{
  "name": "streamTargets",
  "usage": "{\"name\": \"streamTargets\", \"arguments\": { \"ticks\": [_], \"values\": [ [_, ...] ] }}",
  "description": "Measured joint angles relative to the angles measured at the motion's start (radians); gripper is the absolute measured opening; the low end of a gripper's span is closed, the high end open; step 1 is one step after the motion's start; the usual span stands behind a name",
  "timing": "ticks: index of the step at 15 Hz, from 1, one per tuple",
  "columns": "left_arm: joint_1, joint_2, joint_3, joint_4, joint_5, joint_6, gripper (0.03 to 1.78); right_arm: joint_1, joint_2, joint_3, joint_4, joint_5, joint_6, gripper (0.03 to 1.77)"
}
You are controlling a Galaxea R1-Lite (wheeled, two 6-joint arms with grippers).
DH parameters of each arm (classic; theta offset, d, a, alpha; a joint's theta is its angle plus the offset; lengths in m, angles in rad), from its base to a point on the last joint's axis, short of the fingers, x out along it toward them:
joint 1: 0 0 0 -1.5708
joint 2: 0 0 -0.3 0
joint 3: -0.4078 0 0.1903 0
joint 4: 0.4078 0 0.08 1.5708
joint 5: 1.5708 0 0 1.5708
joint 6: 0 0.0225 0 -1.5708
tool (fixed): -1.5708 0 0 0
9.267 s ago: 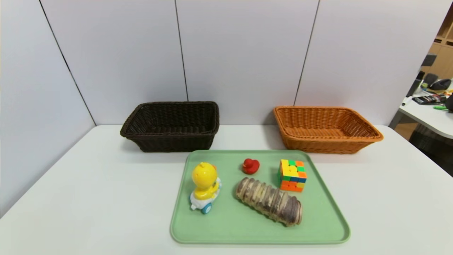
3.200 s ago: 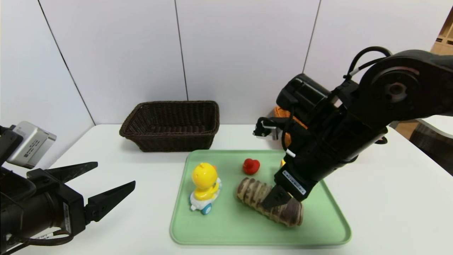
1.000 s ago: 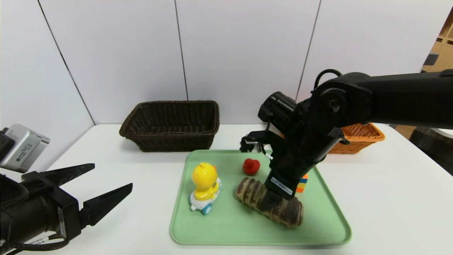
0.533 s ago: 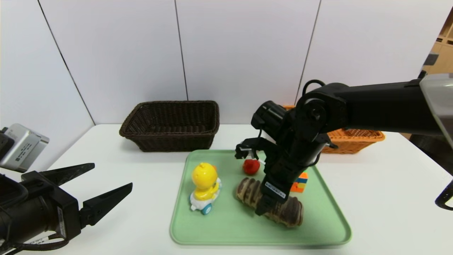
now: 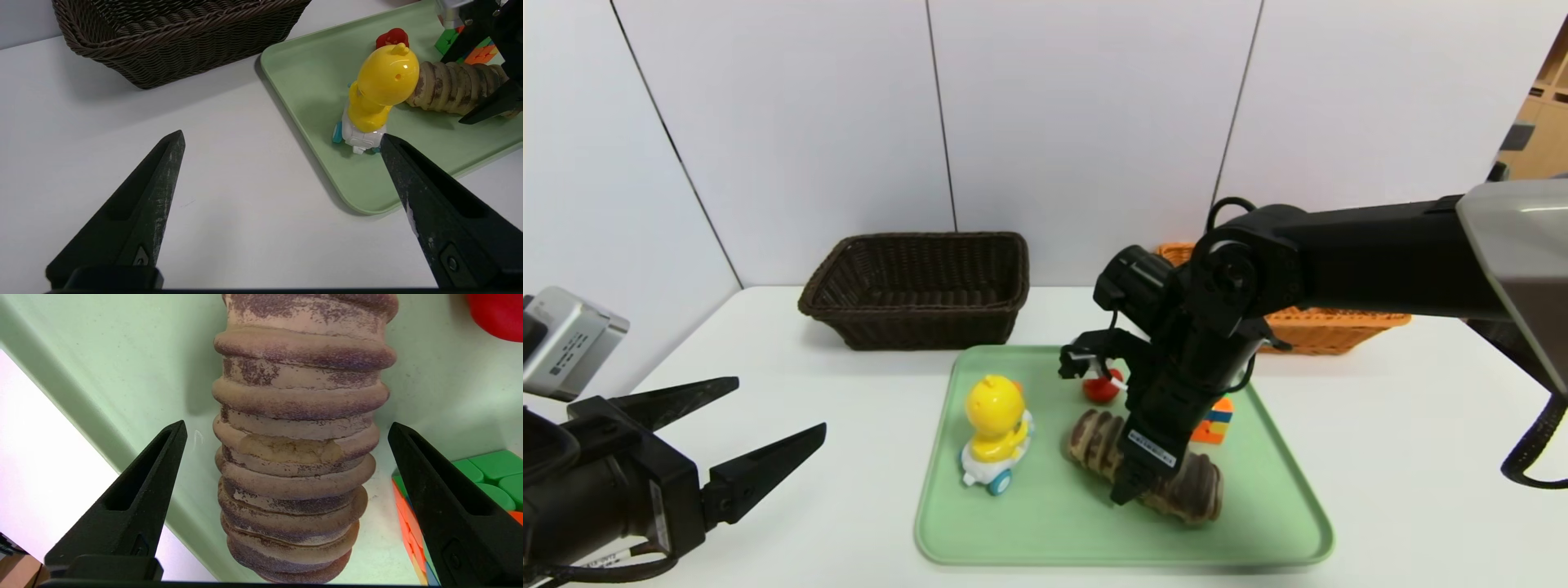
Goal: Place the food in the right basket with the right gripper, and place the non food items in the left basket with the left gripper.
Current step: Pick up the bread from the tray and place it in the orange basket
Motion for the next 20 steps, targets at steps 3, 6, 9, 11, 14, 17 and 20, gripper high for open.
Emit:
{"name": "streamTargets", "arguments": {
  "ticks": [3,6,9,11,14,17,20],
  "values": [
    [0.000,-0.007,0.005,0.000,0.000,0.001,1.69,0.000,0.000,0.001,0.002,-0.007,-0.001,1.10],
    [0.000,-0.011,0.005,0.000,0.001,0.001,1.69,0.007,-0.002,0.001,0.003,-0.021,-0.002,0.80],
    [0.000,-0.015,0.003,0.000,0.001,0.001,1.69,0.012,-0.006,0.004,0.004,-0.033,-0.002,0.15],
    [0.000,-0.016,0.000,0.000,0.001,0.001,1.69,0.015,-0.014,0.005,0.007,-0.037,-0.002,0.15],
    [0.000,-0.020,0.000,0.000,0.001,0.004,1.69,0.023,-0.041,0.005,0.011,-0.063,-0.004,0.15],
    [0.000,-0.026,0.000,0.000,0.001,0.004,1.69,0.027,-0.078,0.005,0.046,-0.081,-0.008,0.15],
    [0.000,-0.029,0.000,0.000,0.001,0.005,1.69,0.031,-0.112,0.005,0.060,-0.098,-0.007,0.15]
  ]
}}
